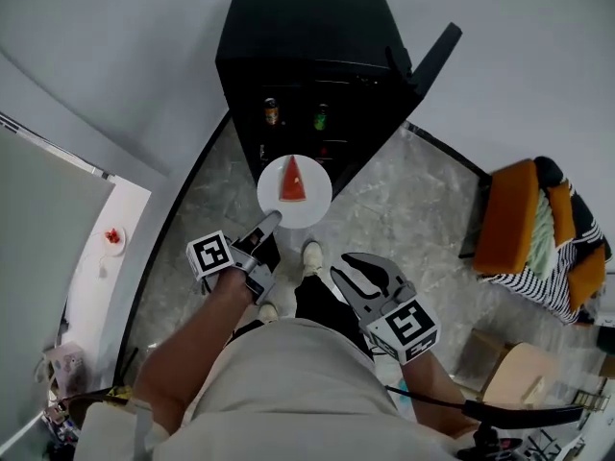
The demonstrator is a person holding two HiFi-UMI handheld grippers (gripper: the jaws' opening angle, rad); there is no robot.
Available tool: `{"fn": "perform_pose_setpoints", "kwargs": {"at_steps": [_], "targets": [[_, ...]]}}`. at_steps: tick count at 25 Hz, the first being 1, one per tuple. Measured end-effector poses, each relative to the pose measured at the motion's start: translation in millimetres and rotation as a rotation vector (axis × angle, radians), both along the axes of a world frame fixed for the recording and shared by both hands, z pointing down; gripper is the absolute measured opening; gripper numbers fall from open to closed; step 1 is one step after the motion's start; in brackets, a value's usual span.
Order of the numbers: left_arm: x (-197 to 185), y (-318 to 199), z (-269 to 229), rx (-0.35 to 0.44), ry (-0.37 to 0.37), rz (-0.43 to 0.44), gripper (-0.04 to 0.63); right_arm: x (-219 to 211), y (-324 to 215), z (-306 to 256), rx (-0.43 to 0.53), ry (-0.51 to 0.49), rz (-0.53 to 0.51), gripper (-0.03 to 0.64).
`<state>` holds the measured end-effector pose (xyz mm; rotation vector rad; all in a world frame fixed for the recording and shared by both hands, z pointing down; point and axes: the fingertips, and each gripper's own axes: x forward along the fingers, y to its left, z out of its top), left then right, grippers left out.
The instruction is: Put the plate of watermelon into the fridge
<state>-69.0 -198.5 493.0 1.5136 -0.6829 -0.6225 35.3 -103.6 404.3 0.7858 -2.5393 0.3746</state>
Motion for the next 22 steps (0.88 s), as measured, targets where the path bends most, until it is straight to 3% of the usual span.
{"fn": "perform_pose_setpoints", "kwargs": {"at_steps": [7, 11, 14, 22], "targets": [[13, -109, 48, -0.038, -0.015, -0.094, 0.026, 41, -90, 19, -0.055, 0.011, -0.019, 0.110], [19, -153, 75, -0.056, -0.029, -0.136, 0.026, 57, -113, 31, -0.091, 0.022, -0.031, 0.110], [19, -187, 99, -0.058, -0.083, -0.154, 0.026, 68, -130, 41, -0.105, 0.029, -0.031, 0.110], [29, -267, 143, -0.070, -0.108, -0.190, 0.026, 98, -164, 66, -0.137, 0.043, 0.007, 0.110]]}}
